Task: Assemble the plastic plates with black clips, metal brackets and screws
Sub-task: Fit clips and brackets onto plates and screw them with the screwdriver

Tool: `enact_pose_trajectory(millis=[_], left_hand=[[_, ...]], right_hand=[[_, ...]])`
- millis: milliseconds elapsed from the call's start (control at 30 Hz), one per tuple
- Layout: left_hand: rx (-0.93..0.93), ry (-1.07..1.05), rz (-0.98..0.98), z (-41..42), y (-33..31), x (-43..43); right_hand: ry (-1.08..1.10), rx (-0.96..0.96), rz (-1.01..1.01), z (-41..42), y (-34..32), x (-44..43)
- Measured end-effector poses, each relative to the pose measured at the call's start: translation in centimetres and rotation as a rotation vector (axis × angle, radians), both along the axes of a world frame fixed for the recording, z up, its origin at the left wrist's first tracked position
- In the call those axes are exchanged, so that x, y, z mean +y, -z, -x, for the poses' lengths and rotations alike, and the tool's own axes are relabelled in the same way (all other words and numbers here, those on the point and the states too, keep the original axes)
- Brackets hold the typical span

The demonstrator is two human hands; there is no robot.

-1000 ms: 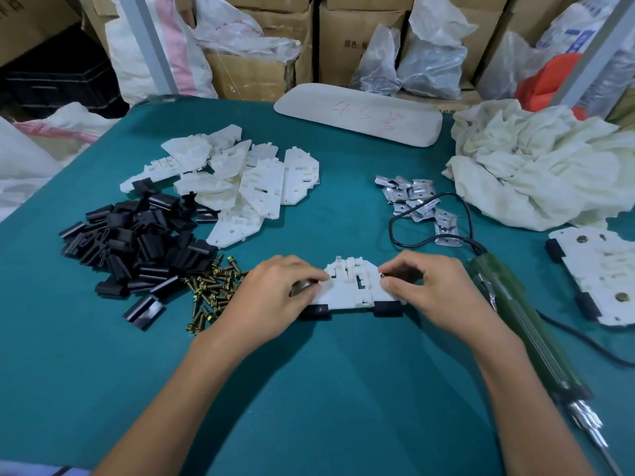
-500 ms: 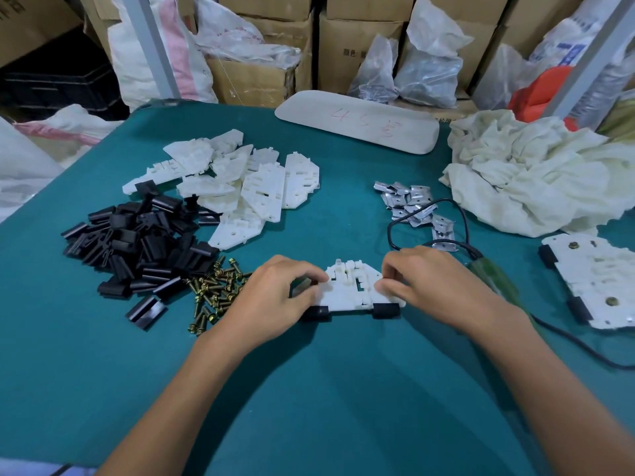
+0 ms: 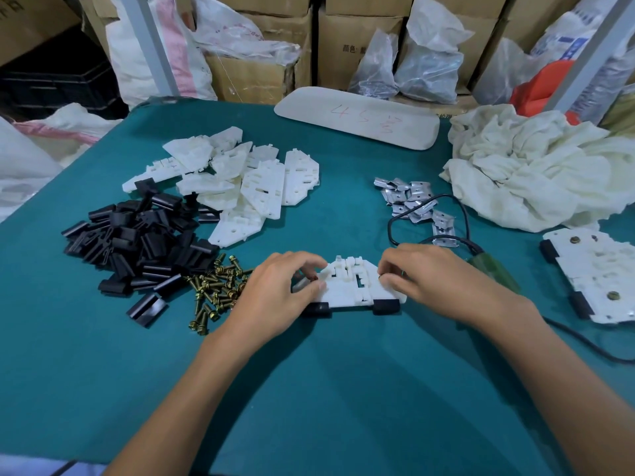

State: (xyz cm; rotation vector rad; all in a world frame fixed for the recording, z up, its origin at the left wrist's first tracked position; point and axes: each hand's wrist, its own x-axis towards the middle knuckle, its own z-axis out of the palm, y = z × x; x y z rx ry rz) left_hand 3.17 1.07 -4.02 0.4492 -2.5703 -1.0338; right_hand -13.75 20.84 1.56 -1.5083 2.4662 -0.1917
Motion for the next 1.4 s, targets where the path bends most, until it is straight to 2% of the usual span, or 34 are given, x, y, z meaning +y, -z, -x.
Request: enact_pose_trajectory(millis=[167, 267, 367, 467, 533, 633, 700, 800, 900, 933, 1000, 1100, 1400], left_hand=[[-0.033, 0.043, 0.002, -0.3, -0.4, -0.2], [0.040, 0.041, -0.011, -0.3, -0.8, -0.2], [0.121, 0.025, -0.037, 0.4, -1.3, 0.2], [0.157, 0.019, -0.058, 1.3, -1.3, 1.0], [0.178, 0.000, -0.067, 1.8, -1.0, 1.5], [0.191, -0.007, -0.031, 2.0, -0.3, 1.9], [0.190, 0.016, -0.025, 2.0, 0.0, 2.1], [0.046, 0.069, -0.044, 2.0, 0.6, 2.3], [-0.130, 0.143, 0.109, 2.2, 1.3, 2.5], [-0.126, 0.141, 0.150, 2.3, 1.4, 2.6], [-0.100, 0.118, 0.155, 2.4, 1.6, 2.5], [-0.099, 0.129, 0.130, 2.3, 1.5, 2.2], [-0.090, 0.146, 0.129, 1.8, 1.4, 2.1]], right_hand=[[0.041, 0.145, -0.136, -0.5, -0.4, -0.4], [0.191, 0.047, 0.067, -0.3, -1.3, 2.3], [0.427, 0.125, 0.218, 0.1, -1.6, 7.8], [0.698, 0.056, 0.020, -1.0, -0.4, 12.3], [0.770, -0.031, -0.099, -1.8, 0.9, 13.3], [0.871, -0.088, 0.019, -1.7, 1.7, 13.5], [0.980, -0.310, 0.245, -1.5, 1.3, 13.8], [1.024, -0.904, 0.675, -1.5, 1.7, 14.0], [0.910, -1.459, 1.024, -2.4, 2.0, 12.6], [0.845, -1.588, 1.110, -2.8, 1.8, 11.9], [0.732, -1.724, 1.233, -3.4, 1.3, 10.4], [0.726, -1.685, 1.337, -3.7, 0.6, 7.5], [0.638, -1.157, 1.568, -2.0, -3.0, 0.0]])
